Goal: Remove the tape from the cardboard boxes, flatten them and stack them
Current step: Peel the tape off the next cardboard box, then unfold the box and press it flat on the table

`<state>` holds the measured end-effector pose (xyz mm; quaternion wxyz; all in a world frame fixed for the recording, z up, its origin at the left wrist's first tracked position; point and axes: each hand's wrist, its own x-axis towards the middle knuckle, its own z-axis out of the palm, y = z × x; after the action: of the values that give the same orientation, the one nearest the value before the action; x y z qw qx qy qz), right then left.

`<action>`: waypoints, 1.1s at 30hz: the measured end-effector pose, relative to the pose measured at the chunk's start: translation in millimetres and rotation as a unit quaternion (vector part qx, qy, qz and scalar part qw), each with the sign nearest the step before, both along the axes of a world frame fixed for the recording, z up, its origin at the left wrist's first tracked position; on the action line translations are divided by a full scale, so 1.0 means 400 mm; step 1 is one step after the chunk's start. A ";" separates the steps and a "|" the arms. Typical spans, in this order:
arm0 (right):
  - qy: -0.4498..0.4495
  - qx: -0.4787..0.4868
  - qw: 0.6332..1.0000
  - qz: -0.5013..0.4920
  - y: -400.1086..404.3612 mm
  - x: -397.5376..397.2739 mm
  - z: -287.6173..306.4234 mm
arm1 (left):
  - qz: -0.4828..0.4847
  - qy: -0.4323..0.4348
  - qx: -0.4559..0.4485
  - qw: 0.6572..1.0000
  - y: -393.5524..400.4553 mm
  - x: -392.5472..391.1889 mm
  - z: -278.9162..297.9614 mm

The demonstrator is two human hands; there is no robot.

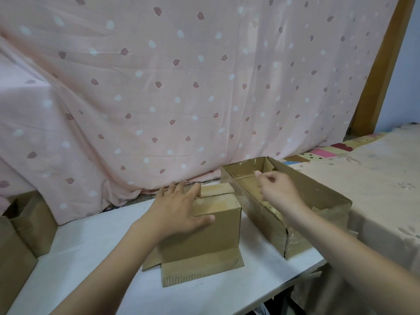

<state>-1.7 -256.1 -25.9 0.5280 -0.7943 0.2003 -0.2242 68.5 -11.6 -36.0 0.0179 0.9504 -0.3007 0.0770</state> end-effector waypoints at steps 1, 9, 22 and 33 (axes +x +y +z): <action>0.024 0.100 0.995 0.016 0.038 -0.020 0.011 | 0.001 0.025 -0.009 1.000 0.006 0.006 0.009; 0.200 0.477 0.843 0.146 0.194 -0.075 0.021 | 0.039 0.073 0.016 0.996 0.036 0.004 0.060; 0.192 0.258 0.925 0.203 0.368 0.043 0.022 | 0.075 0.075 -0.079 0.991 0.137 -0.030 0.072; 0.180 0.111 0.946 0.247 0.483 0.053 0.028 | 0.152 0.232 -0.291 0.915 0.271 -0.068 0.094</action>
<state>19.5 -63.0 -14.8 0.6067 -0.7823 0.1132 0.0837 41.4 97.0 1.4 0.3512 0.9286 -0.1040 -0.0600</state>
